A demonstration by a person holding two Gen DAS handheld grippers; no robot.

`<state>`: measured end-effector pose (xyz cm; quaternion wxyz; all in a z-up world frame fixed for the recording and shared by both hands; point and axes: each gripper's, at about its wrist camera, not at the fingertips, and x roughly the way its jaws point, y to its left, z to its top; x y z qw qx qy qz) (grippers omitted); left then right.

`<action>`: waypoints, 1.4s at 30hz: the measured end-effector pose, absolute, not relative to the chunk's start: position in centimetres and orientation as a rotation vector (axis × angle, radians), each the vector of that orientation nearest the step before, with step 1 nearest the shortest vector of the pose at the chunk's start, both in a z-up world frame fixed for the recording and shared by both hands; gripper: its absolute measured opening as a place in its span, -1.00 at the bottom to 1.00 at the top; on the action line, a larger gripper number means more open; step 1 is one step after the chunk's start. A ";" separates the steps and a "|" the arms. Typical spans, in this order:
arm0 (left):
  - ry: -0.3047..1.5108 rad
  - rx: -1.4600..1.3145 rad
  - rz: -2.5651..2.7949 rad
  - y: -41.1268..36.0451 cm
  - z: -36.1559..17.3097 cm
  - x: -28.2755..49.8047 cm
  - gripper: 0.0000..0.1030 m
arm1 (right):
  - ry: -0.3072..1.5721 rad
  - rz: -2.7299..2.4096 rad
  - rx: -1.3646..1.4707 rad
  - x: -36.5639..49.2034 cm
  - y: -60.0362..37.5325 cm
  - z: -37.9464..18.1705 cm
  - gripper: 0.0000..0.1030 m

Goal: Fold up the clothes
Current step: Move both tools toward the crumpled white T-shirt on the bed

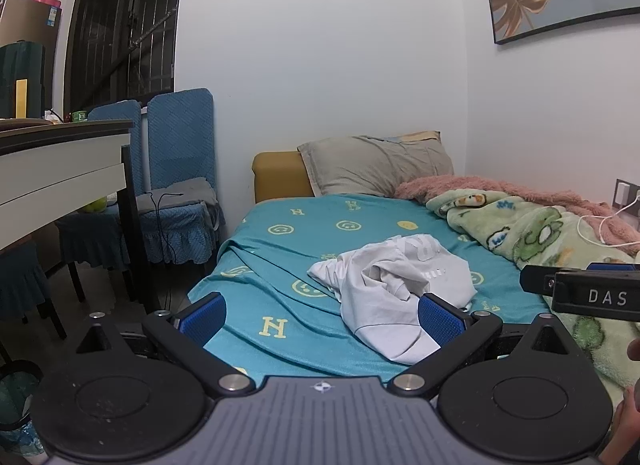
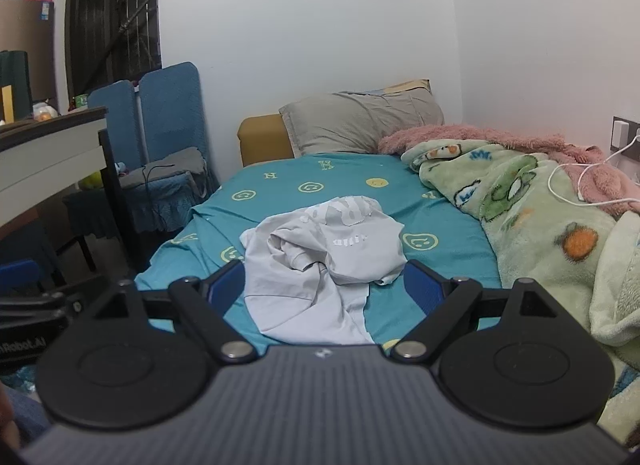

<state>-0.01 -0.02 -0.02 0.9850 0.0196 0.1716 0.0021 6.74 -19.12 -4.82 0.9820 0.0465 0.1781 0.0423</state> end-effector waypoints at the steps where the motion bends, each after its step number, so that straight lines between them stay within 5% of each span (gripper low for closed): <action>1: 0.338 0.037 0.004 0.0 -0.1 0.0 0.99 | 0.360 0.086 0.096 6.8 -19.1 -4.8 0.70; 42: 0.459 0.059 0.048 -5.3 0.0 1.5 0.99 | 0.357 -0.028 0.274 7.4 -23.9 -4.3 0.70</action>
